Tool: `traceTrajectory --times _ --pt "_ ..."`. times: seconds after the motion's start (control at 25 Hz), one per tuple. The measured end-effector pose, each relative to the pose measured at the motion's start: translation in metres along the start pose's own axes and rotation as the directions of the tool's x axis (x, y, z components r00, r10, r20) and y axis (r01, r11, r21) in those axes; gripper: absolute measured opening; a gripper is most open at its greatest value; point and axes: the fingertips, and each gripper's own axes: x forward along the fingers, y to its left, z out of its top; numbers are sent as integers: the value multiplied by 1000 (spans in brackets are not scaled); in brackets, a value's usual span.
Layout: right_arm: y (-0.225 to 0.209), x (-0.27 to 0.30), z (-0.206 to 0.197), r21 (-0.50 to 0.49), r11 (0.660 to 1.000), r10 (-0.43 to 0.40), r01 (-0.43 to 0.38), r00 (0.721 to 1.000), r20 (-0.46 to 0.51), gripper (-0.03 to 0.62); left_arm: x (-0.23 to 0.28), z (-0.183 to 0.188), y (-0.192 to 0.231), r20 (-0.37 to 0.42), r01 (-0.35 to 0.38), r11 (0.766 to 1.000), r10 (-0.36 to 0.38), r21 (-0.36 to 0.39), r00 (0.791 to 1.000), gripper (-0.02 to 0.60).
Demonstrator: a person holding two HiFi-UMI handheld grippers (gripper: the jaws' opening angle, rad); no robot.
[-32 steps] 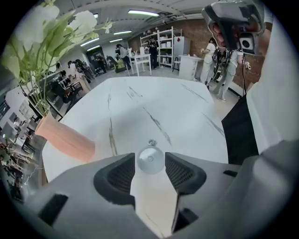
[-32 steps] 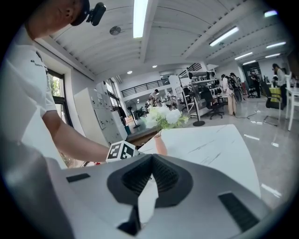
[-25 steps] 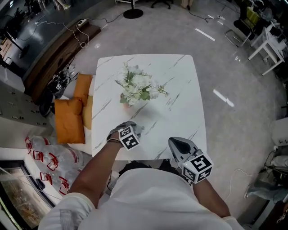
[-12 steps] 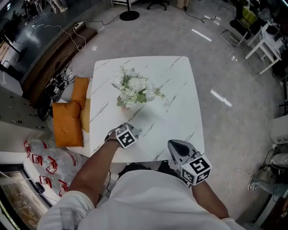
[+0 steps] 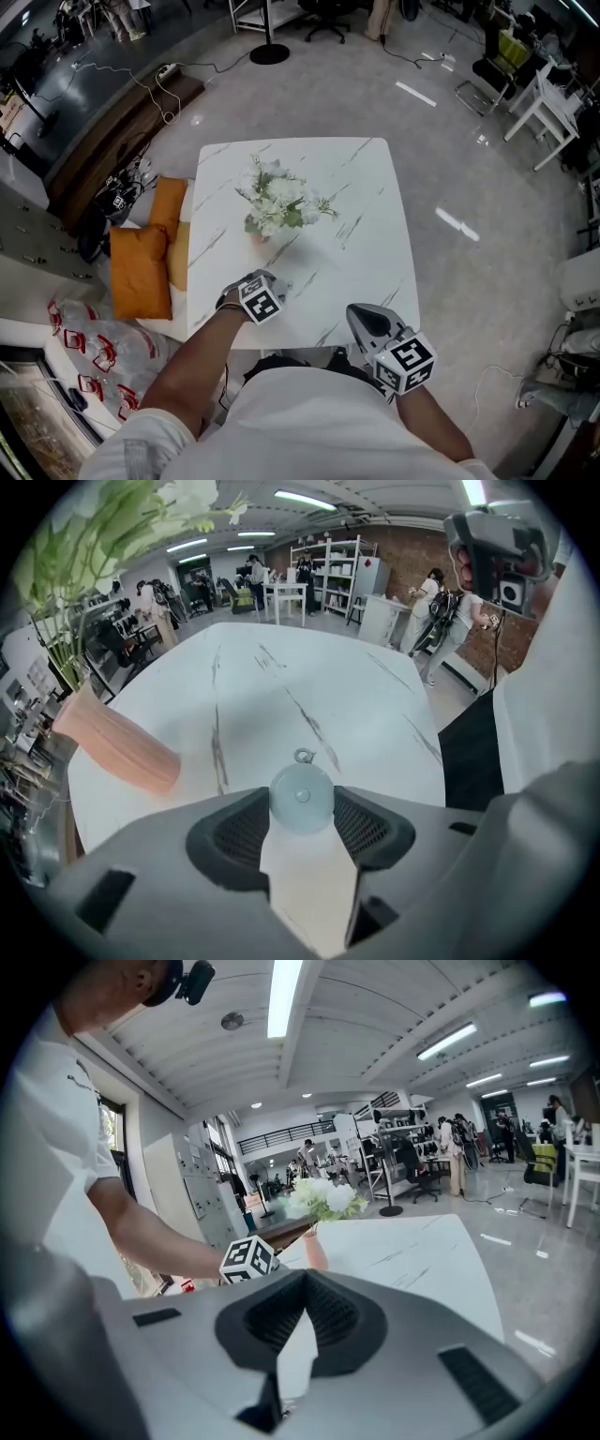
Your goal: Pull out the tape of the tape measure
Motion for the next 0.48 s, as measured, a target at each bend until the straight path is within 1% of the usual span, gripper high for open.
traceTrajectory --times 0.12,0.24,0.36,0.48 --pt "-1 1 4 -4 1000 5 -5 1000 11 6 -20 13 4 60 -41 999 41 -4 997 222" --pt "1 2 10 -16 1000 19 -19 1000 17 6 -51 29 1 147 -82 996 87 -35 985 222" --pt "2 2 22 -37 999 30 -29 999 29 6 -87 47 -1 244 -121 990 134 -69 960 222" --pt "4 2 37 -55 998 44 -41 998 52 6 -123 66 -4 345 -151 983 179 -107 921 222"
